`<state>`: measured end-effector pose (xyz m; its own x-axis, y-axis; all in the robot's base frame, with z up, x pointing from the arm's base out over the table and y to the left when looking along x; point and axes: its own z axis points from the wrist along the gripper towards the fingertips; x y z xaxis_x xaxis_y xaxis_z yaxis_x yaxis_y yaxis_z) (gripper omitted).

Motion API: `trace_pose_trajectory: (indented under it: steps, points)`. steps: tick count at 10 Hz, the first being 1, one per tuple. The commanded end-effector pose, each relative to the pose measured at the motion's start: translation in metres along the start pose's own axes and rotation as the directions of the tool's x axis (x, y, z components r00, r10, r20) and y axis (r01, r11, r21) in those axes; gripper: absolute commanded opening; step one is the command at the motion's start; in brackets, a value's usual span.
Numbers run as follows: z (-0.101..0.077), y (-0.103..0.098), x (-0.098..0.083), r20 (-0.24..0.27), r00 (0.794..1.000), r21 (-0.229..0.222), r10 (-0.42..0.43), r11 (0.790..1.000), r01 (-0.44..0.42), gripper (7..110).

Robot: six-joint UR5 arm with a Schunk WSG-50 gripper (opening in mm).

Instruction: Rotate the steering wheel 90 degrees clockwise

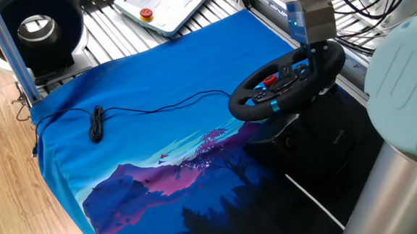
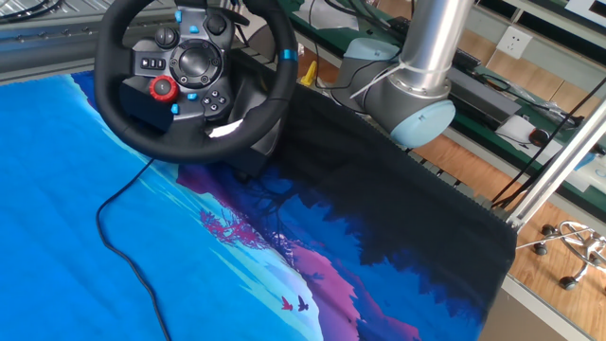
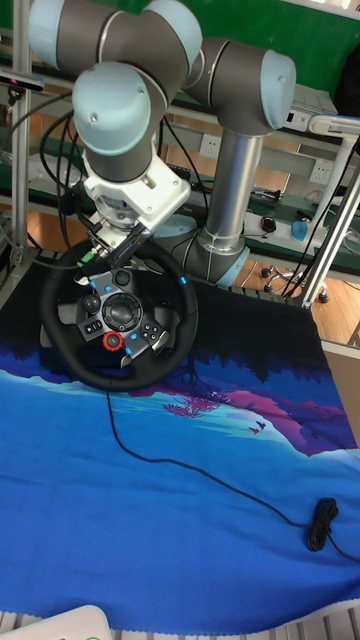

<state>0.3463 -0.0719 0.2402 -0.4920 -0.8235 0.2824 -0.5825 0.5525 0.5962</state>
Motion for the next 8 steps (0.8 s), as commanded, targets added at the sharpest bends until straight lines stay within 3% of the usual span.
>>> trace_pose_trajectory:
  steps: [1,5,6,8]
  points:
    - [-0.002,0.014,-0.002,0.018,0.999,-0.026,-0.027,0.999,0.027,66]
    - [0.016,0.001,0.008,0.036,0.998,0.002,-0.060,0.998,0.060,66]
    - [0.018,0.001,0.008,0.044,0.996,0.000,-0.073,0.997,0.073,44]
    - [0.021,0.002,0.008,0.053,0.995,-0.007,-0.084,0.996,0.085,44]
